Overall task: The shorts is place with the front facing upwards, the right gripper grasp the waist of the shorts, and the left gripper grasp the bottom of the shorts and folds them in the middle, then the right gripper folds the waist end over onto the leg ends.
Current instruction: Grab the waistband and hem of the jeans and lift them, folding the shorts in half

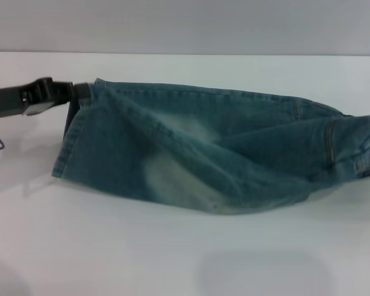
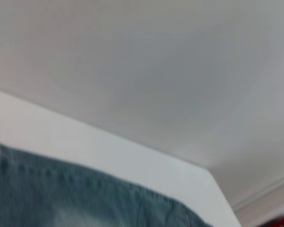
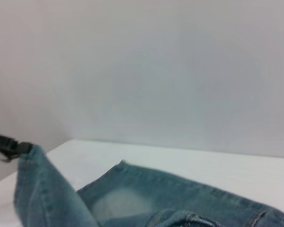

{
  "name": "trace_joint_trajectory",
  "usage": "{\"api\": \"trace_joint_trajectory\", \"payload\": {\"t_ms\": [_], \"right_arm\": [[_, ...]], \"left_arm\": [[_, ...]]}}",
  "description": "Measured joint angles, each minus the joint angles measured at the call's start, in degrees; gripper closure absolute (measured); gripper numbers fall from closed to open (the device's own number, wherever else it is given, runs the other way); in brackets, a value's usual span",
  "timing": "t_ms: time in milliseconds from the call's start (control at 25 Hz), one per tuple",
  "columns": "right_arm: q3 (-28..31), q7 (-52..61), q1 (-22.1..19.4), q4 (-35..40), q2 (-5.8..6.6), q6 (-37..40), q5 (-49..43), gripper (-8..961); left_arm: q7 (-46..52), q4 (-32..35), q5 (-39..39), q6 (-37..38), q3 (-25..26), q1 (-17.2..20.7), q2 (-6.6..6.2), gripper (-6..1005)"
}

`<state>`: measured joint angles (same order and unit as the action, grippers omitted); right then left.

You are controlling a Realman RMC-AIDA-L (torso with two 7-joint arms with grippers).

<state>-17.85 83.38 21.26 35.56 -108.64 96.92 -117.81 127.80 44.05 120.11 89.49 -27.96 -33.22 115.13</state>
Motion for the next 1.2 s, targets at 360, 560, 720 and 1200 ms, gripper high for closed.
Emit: {"api": "trace_joint_trajectory", "payload": {"t_ms": [360,560,720,1200], "right_arm": [[1.4,-0.2,0.8,-4.6,-0.70,-8.7,1.7,952],[1.5,-0.2,1.8,-6.6,-0.73,-12.4,2.3,952],[1.4,-0.4,2.2,-8.0,-0.93,-15.2,5.3,952],[0.9,-1.8,3.7,-8.4,-3.03,-22.7,7.6,953]], "left_arm": [[-0.5,0.0,-4.0,-5.1,0.0,0.5,0.78,958],[-0.7,0.0,-4.4,-6.7,-0.3,0.8,0.97,958],[-1.5,0.0,-4.4,-8.0,-0.2,1.1,1.47,958],[-6.7,-1.4,-7.3,-11.1,-0.4,1.4,2.51,958]]}}
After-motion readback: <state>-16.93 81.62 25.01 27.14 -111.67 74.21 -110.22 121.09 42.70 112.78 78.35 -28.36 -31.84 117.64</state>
